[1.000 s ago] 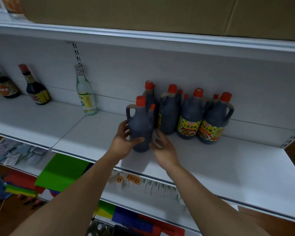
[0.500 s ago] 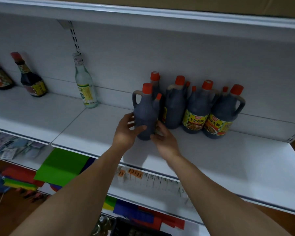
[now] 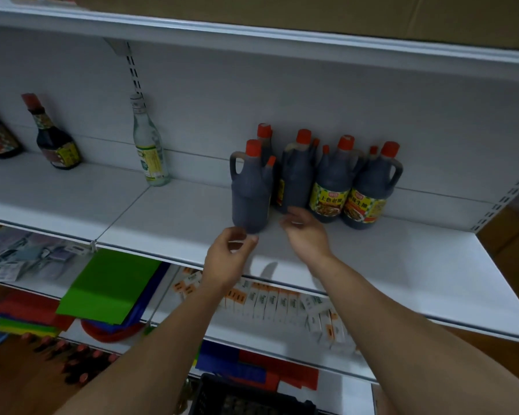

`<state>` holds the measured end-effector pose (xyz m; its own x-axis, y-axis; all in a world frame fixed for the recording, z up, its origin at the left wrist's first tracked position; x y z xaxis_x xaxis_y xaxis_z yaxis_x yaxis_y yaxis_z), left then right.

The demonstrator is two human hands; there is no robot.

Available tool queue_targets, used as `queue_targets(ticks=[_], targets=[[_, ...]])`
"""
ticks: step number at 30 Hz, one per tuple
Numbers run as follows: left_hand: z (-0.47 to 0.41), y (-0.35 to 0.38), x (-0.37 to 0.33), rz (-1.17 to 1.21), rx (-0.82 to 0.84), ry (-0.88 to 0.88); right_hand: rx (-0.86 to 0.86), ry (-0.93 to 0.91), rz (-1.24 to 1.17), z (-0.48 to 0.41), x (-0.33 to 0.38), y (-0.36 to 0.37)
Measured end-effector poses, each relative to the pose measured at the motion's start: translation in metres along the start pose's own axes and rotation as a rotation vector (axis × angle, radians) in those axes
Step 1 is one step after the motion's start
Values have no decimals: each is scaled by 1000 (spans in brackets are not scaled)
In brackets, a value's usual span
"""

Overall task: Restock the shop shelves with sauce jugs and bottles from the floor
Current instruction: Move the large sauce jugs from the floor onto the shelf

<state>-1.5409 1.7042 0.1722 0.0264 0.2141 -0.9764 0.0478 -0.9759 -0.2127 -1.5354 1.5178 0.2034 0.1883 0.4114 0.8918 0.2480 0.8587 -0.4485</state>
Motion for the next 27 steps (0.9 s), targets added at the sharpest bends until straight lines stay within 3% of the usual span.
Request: queue_targets(ticks=[9, 14, 21, 27], targets=[[80, 45, 52, 87, 262, -157, -16, 2, 37, 51, -23, -41], [127, 75, 73, -13, 353, -249, 15, 14, 36, 75, -49, -71], [196, 138, 100, -116, 304, -351, 157, -42, 37, 103, -98, -122], [281, 215, 150, -75, 182, -496, 331, -71, 63, 134, -192, -155]])
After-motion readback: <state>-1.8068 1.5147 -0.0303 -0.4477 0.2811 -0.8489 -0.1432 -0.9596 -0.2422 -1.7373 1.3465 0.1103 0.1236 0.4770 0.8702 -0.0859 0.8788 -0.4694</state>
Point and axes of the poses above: each hand's wrist, its own z-axis away from the middle knuckle, its own y-axis out of the palm, x = y × z, the point moved 7 cm from there along -z, towards the middle knuckle, and after that the axes turned 4 degrees about z, right-handed, at the moved point
